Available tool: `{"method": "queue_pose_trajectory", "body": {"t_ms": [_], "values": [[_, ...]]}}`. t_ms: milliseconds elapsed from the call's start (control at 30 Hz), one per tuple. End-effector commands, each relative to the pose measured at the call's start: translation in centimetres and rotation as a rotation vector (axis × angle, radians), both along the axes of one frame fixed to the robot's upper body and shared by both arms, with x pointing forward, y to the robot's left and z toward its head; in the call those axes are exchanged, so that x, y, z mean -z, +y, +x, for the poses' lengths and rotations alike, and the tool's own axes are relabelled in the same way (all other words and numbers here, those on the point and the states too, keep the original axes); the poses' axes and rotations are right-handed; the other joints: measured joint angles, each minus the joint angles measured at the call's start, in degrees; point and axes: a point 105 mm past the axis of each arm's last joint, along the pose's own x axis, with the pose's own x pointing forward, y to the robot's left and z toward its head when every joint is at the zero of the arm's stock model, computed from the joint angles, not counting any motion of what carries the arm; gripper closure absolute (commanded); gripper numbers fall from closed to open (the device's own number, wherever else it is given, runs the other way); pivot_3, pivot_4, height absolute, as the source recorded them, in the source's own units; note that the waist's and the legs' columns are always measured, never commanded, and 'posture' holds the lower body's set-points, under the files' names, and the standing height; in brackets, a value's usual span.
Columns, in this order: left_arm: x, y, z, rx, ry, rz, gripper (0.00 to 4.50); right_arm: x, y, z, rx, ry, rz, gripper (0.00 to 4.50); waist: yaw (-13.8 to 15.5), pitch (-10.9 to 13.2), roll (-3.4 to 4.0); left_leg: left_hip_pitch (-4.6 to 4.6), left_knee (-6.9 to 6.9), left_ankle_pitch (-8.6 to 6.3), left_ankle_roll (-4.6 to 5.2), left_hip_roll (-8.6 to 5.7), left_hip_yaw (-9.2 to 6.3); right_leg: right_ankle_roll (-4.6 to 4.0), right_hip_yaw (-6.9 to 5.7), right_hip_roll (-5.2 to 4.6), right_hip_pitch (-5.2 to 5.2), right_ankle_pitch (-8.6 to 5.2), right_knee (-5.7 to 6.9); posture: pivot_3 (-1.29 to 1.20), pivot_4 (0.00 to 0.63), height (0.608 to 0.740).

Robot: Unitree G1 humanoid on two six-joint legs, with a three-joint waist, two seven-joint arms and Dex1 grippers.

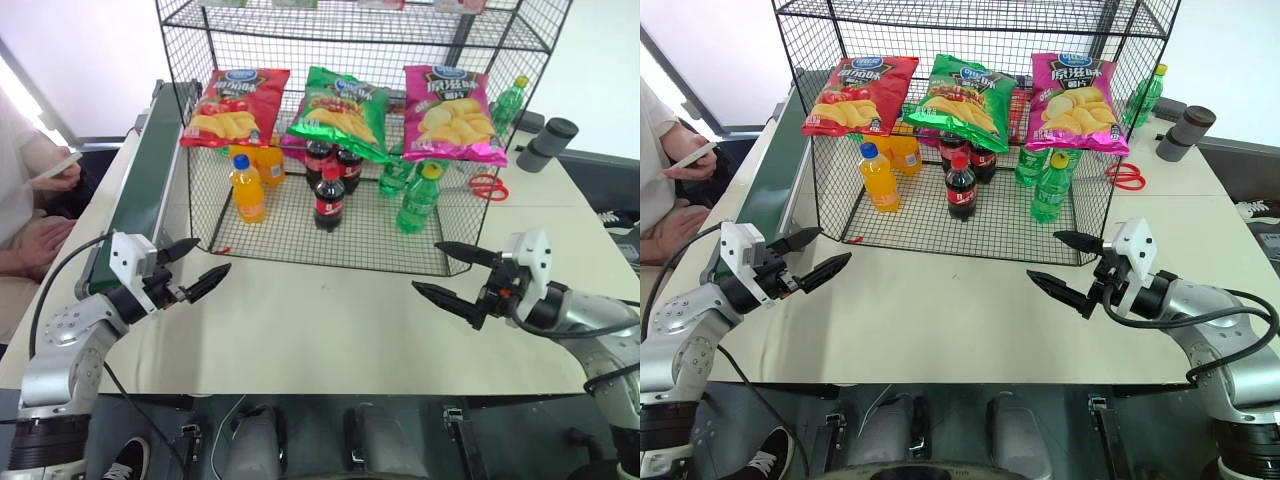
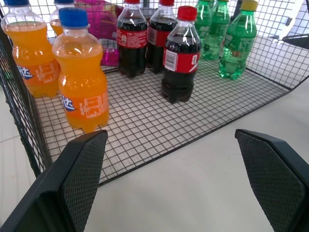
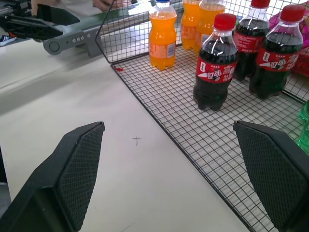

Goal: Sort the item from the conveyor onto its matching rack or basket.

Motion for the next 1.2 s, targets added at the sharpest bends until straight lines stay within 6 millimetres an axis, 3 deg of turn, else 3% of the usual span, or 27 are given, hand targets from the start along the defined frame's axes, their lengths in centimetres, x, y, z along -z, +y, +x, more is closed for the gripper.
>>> {"method": "queue_pose_trajectory", "body": {"t_ms": [33,633,1200], "values": [[-0.8,0.0,0.0,0.012,-0.041,0.034,0.0,-0.5,0.2,0.1,-0.005,-0.038,-0.003,0.05,0.0,0.0,0.0,0.0,0.0,0.0,0.0,0.0,0.0,0.0,0.0,0.0,0.0,0.0,0.0,0.0,0.15,0.74],[-1.3,-0.3,-1.0,0.113,-0.059,-0.009,0.0,0.3,-0.9,-0.2,-0.004,-0.04,-0.068,0.05,0.0,0.0,0.0,0.0,0.0,0.0,0.0,0.0,0.02,0.0,-0.01,0.01,0.0,0.0,0.0,0.0,0.15,0.74],[-1.0,-0.6,0.6,0.129,-0.084,-0.011,0.0,0.5,-1.2,-0.7,0.017,-0.058,-0.081,0.05,0.1,0.0,0.0,0.01,0.04,0.0,-0.01,-0.01,0.03,0.02,0.0,0.03,0.01,0.01,0.04,0.0,0.15,0.74]]}}
